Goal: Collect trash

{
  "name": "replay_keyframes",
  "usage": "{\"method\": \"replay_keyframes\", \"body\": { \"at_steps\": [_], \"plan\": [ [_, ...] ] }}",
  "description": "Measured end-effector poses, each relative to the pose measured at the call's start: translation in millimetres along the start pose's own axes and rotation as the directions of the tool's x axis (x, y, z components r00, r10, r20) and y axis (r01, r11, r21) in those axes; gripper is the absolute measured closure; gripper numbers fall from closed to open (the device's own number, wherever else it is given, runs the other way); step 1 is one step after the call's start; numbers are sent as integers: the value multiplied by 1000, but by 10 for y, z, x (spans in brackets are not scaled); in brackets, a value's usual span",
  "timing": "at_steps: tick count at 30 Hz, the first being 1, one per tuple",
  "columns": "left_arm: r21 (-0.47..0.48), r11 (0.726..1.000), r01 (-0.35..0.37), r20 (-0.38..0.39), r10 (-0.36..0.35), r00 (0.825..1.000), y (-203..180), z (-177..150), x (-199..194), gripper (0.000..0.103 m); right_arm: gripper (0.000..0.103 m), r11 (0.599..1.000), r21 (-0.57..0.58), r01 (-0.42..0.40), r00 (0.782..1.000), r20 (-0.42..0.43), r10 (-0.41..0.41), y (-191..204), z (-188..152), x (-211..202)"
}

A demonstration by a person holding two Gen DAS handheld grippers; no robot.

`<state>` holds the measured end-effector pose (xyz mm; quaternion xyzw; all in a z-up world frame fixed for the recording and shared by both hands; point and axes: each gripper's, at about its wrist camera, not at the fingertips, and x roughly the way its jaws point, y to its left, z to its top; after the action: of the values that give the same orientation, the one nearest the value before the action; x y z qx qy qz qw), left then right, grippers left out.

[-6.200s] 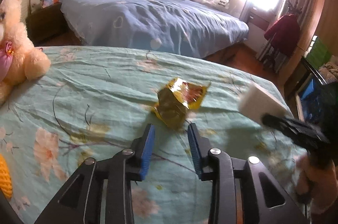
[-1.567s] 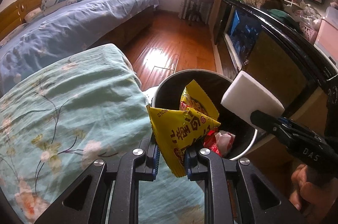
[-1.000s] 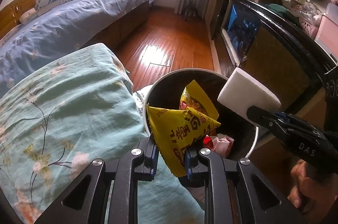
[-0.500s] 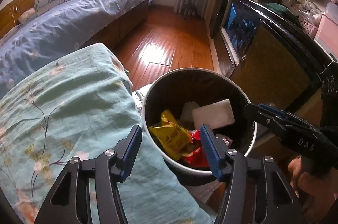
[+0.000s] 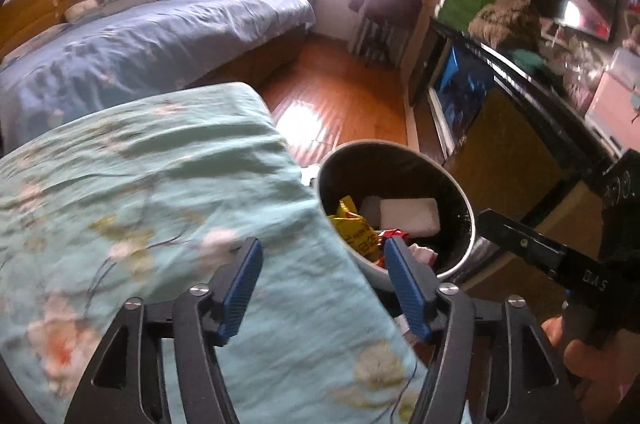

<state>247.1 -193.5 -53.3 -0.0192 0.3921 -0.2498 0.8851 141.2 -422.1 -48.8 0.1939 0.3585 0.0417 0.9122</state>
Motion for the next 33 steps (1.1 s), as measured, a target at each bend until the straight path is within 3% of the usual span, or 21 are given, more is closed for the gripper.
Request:
{"method": "replay_keyframes", "body": {
  "at_steps": [7, 12, 16, 19, 22, 24, 26, 28, 33],
  "plan": [
    [-63, 996, -63, 92, 68, 993, 324, -342, -632, 32, 15, 997, -69, -44, 998, 51, 47, 466, -207, -202],
    [-88, 988, -130, 161, 142, 977, 432, -580, -1034, 28, 12, 990, -139, -31, 995, 90, 44, 733, -317, -279],
    [-105, 976, -189, 222, 208, 953, 449, -707, -1345, 25, 12, 978, -208, 5, 988, 150, 27, 950, -343, -390],
    [-119, 970, -213, 275, 238, 932, 426, -771, -1580, 23, 5, 966, -257, 35, 975, 223, 24, 1110, -321, -544],
    [-138, 956, -259, 345, 292, 892, 383, -829, -1814, 14, 0, 944, -319, 83, 947, 319, 24, 1307, -284, -716],
    [-155, 938, -309, 389, 345, 854, 337, -900, -1968, 1, 0, 930, -350, 109, 934, 356, 25, 1404, -285, -753],
    [-164, 921, -353, 411, 389, 825, 285, -970, -2040, 1, 0, 927, -355, 117, 932, 361, 20, 1439, -294, -735],
    [-162, 910, -381, 406, 414, 815, 232, -1037, -2062, 1, 0, 930, -350, 109, 936, 352, 23, 1445, -322, -693],
    [-158, 900, -405, 390, 434, 812, 127, -1158, -2073, 1, 0, 927, -358, 113, 943, 331, 13, 1459, -395, -589]
  ]
}}
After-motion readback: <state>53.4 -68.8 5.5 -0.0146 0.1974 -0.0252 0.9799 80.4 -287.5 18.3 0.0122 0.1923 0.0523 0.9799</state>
